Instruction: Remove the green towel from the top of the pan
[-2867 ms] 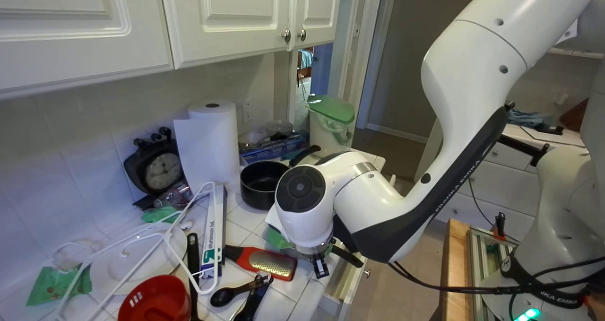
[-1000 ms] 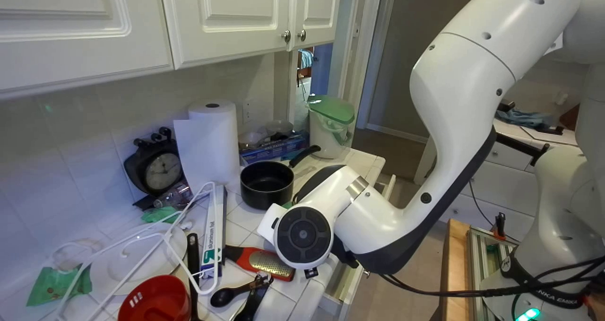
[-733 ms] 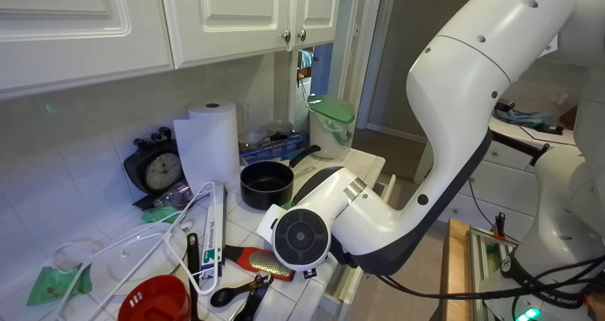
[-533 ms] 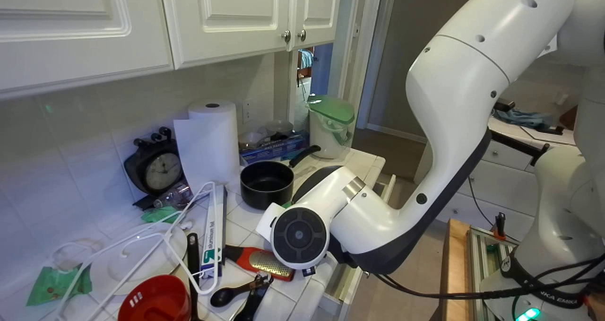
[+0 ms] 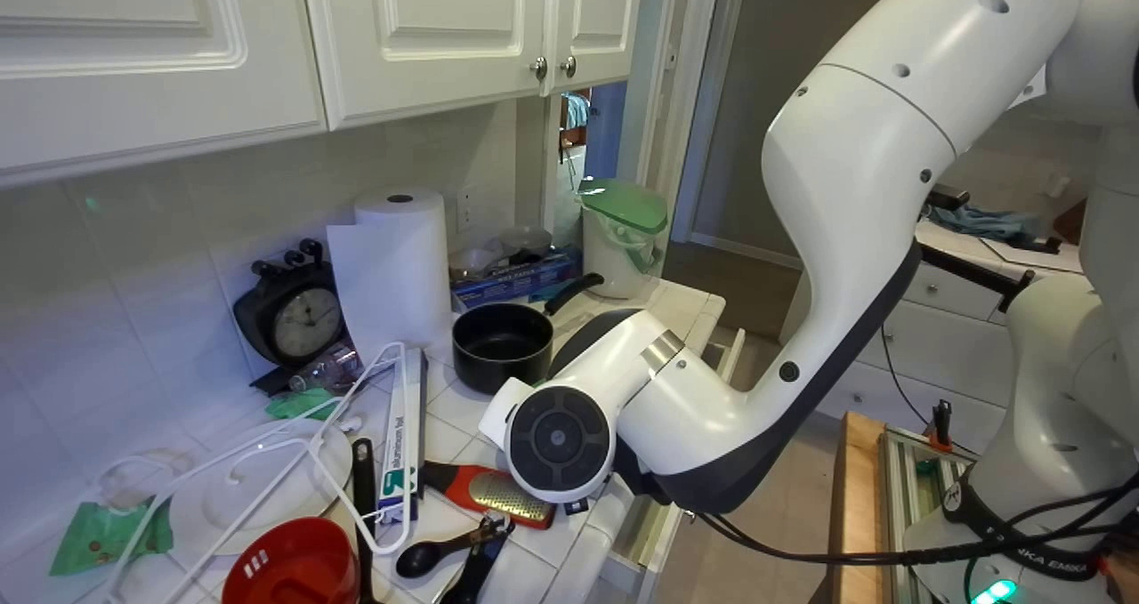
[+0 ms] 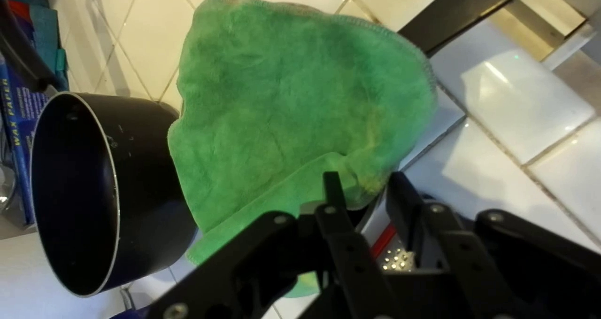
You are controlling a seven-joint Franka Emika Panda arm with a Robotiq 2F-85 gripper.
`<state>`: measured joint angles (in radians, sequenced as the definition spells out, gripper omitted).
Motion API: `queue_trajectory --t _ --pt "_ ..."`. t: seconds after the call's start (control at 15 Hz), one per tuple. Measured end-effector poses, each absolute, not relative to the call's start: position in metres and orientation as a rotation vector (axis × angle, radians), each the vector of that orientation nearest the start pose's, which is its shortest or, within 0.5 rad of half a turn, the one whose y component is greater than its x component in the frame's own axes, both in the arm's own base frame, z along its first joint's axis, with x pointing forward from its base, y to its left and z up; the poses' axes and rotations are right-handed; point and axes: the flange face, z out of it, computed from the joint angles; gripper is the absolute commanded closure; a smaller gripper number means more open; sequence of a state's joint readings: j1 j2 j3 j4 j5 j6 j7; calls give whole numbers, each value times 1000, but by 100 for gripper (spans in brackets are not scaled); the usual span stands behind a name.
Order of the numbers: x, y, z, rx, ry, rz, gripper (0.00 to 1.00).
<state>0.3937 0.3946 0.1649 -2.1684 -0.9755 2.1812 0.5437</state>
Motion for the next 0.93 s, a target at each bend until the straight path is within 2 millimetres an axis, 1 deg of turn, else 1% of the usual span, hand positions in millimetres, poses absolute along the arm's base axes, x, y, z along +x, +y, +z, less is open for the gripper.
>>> queue_trajectory --t 0.07,0.13,0.4,0.6,0.67,0.73,0.8,0.87,0.93 --pt "467 258 194 2288 889 60 83" --pt "467 258 194 2289 886 61 81" --pt "469 257 195 2284 869 71 84" --pt "472 256 197 2285 840 78 80" --pt "473 255 198 2286 828 81 81" --pt "475 254 199 2288 818 84 89" --pt "477 253 201 2289 808 86 92" --pt "478 253 202 2290 799 89 97" --pt "480 252 203 2292 790 91 95"
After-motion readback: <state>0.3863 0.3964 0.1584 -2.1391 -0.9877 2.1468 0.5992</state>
